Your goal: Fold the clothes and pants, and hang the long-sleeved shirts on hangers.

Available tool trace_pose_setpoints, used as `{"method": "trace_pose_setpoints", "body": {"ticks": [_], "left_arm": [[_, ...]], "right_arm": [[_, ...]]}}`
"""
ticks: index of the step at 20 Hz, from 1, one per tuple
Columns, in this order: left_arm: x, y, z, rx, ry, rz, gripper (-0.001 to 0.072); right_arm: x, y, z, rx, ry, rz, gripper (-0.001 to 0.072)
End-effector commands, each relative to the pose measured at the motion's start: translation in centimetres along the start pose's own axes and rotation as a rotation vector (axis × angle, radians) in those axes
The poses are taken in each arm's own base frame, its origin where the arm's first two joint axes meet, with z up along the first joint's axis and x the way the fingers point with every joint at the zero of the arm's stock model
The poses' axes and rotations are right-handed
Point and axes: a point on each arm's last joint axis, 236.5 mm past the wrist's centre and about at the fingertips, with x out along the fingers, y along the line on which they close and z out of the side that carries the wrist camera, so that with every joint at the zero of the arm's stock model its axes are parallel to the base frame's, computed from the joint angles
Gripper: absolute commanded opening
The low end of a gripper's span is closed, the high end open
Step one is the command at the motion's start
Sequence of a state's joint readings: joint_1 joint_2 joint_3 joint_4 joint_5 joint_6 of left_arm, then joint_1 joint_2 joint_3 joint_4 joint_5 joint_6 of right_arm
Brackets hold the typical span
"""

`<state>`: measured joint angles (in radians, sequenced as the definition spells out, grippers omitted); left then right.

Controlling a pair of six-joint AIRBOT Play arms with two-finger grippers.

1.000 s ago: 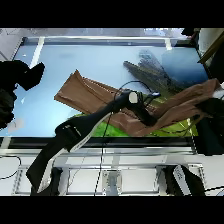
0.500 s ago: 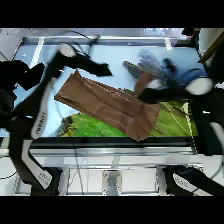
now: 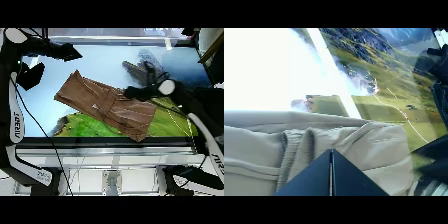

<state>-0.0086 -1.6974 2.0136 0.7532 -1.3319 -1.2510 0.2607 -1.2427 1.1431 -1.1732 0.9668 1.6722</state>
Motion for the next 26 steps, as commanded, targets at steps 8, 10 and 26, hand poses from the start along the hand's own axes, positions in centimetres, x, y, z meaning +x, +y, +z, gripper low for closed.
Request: {"method": "trace_pose_setpoints", "body": {"ticks": [8, 10, 26], "left_arm": [[-0.6, 0.7, 0.3, 0.005, -0.014, 0.017, 0.001], [-0.6, 0.7, 0.3, 0.005, -0.014, 0.017, 0.0011], [-0.2, 1.0, 0.0, -0.002, -0.002, 0.015, 0.0011]], "right_arm": [[-0.5, -10.7, -12.7, 0.558, 0.059, 0.233, 0.0565], [0.7, -12.1, -13.0, 0.611, 0.051, 0.206, 0.0676], [6.8, -9.1, -8.0, 0.606, 0.004, 0.374, 0.0268]]}}
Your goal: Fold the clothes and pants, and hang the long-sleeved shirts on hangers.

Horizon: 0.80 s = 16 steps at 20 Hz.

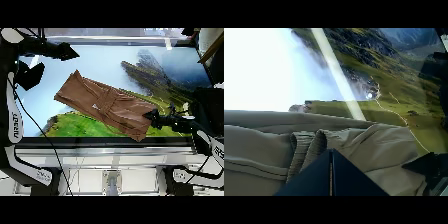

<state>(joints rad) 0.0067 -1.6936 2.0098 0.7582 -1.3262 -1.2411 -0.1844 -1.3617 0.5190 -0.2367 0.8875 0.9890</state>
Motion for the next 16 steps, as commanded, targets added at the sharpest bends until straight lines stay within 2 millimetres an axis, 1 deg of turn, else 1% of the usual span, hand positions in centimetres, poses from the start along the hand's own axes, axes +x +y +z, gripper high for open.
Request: {"method": "trace_pose_setpoints", "body": {"ticks": [1, 2, 3, 4, 5, 6, 7, 8, 10, 12, 15, 16], "left_arm": [[0.8, 0.6, -0.8, -0.015, 0.029, -0.005, 0.0011], [1.6, 1.1, -1.7, -0.033, 0.059, -0.012, 0.0011], [2.9, 1.9, -3.2, -0.057, 0.107, -0.013, 0.001], [4.3, 2.8, -5.2, -0.078, 0.168, -0.005, 0.001], [6.2, 3.7, -8.0, -0.097, 0.249, 0.007, 0.001], [8.1, 4.3, -10.7, -0.113, 0.327, 0.014, 0.0011], [10.1, 4.3, -13.5, -0.126, 0.404, 0.011, 0.001], [11.9, 3.9, -15.9, -0.134, 0.467, -0.004, 0.001], [15.8, 1.7, -20.0, -0.106, 0.579, -0.055, 0.001], [19.0, -1.1, -23.8, -0.062, 0.672, -0.097, 0.001], [22.3, -5.8, -28.9, 0.009, 0.79, -0.151, 0.001], [23.1, -7.4, -30.3, 0.047, 0.81, -0.169, 0.001]], "right_arm": [[1.0, 3.6, 0.1, -0.082, 0.021, 0.05, 0.0109], [0.9, 4.7, -0.2, -0.1, 0.044, 0.076, 0.0044], [0.5, 5.8, -0.5, -0.117, 0.069, 0.106, 0.0044], [0.1, 6.9, -0.8, -0.139, 0.086, 0.129, 0.0044], [-0.5, 8.0, -1.2, -0.159, 0.101, 0.145, 0.0044], [-1.2, 8.6, -1.5, -0.168, 0.112, 0.137, 0.0044], [-1.9, 8.8, -1.8, -0.176, 0.118, 0.108, 0.0043], [-3.1, 9.0, -2.4, -0.19, 0.136, 0.078, 0.0043], [-6.0, 9.2, -3.2, -0.222, 0.15, 0.022, 0.0044], [-9.8, 9.6, -3.2, -0.246, 0.12, -0.033, 0.0043], [-15.7, 11.0, -3.7, -0.273, 0.09, -0.1, 0.0043], [-17.5, 11.2, -3.4, -0.27, 0.059, -0.149, 0.0043]]}}
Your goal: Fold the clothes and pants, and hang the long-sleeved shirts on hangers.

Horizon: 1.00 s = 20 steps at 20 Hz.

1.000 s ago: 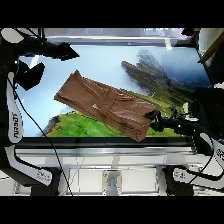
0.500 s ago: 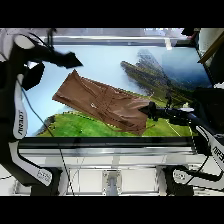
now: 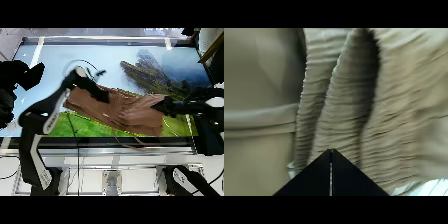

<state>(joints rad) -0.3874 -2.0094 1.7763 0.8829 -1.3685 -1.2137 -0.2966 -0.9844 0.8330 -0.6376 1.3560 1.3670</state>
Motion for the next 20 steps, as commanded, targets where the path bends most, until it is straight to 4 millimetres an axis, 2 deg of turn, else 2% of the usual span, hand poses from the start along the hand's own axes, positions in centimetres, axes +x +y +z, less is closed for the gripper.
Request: {"method": "trace_pose_setpoints", "body": {"ticks": [1, 4, 6, 8, 9, 11, 13, 15, 18, 20], "left_arm": [[7.3, -4.6, -2.2, 0.11, 0.118, -0.014, 0.001], [11.0, -9.0, -1.9, 0.206, 0.088, -0.003, 0.001], [12.3, -10.7, -1.9, 0.244, 0.074, 0.0, 0.0011], [12.0, -11.2, -1.4, 0.247, 0.053, 0.002, 0.001], [11.1, -11.0, -0.8, 0.242, 0.035, 0.004, 0.001], [7.5, -10.4, 0.7, 0.23, -0.021, 0.009, 0.001], [1.7, -9.6, 2.3, 0.214, -0.102, 0.02, 0.001], [-4.8, -8.5, 3.1, 0.196, -0.181, 0.04, 0.001], [-14.2, -6.6, 3.1, 0.167, -0.312, 0.086, 0.001], [-19.8, -5.2, 2.9, 0.14, -0.413, 0.13, 0.0011]], "right_arm": [[-6.3, 0.0, -1.2, 0.032, -0.015, -0.184, 0.0042], [-8.3, 1.8, -0.2, 0.03, -0.046, -0.212, 0.0042], [-8.7, 3.2, 0.4, 0.03, -0.066, -0.207, 0.0042], [-8.3, 4.3, 0.4, 0.042, -0.057, -0.198, 0.0042], [-7.7, 4.8, 0.3, 0.058, -0.046, -0.192, 0.0042], [-6.0, 5.7, 0.3, 0.084, -0.021, -0.178, 0.0043], [-3.4, 6.8, 0.2, 0.099, 0.02, -0.162, 0.0042], [-0.1, 8.5, 0.0, 0.083, 0.067, -0.143, 0.0043], [5.8, 12.7, 1.3, 0.011, 0.029, -0.069, 0.0043], [9.2, 16.5, 2.0, -0.055, -0.025, 0.003, 0.0044]]}}
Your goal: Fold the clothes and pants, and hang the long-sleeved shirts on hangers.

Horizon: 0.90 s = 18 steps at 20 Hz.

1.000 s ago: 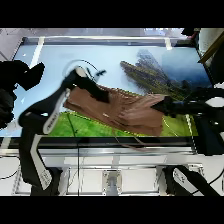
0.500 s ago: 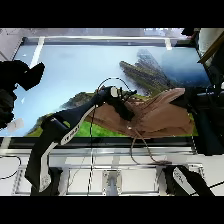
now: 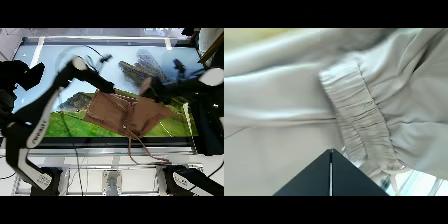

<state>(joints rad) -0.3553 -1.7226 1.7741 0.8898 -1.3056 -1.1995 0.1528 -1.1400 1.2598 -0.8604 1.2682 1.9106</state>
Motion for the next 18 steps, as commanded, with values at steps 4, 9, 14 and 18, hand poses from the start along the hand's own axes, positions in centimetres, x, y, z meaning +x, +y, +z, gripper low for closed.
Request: {"method": "trace_pose_setpoints", "body": {"ticks": [4, 9, 14, 18], "left_arm": [[-14.9, 5.2, 1.7, -0.07, -0.239, 0.158, 0.0011], [-17.6, 7.1, 0.1, -0.119, -0.235, 0.183, 0.0011], [-17.6, 7.2, 0.0, -0.097, -0.231, 0.186, 0.0011], [-17.6, 7.2, 0.0, -0.097, -0.231, 0.186, 0.0011]], "right_arm": [[9.2, 9.9, 0.0, -0.162, -0.083, 0.153, 0.0674], [9.4, 8.5, 0.7, -0.156, -0.075, 0.12, 0.0673], [0.5, -6.7, 3.0, -0.179, -0.034, -0.411, 0.0673], [0.6, -13.8, 1.0, -0.043, 0.109, -0.414, 0.0641]]}}
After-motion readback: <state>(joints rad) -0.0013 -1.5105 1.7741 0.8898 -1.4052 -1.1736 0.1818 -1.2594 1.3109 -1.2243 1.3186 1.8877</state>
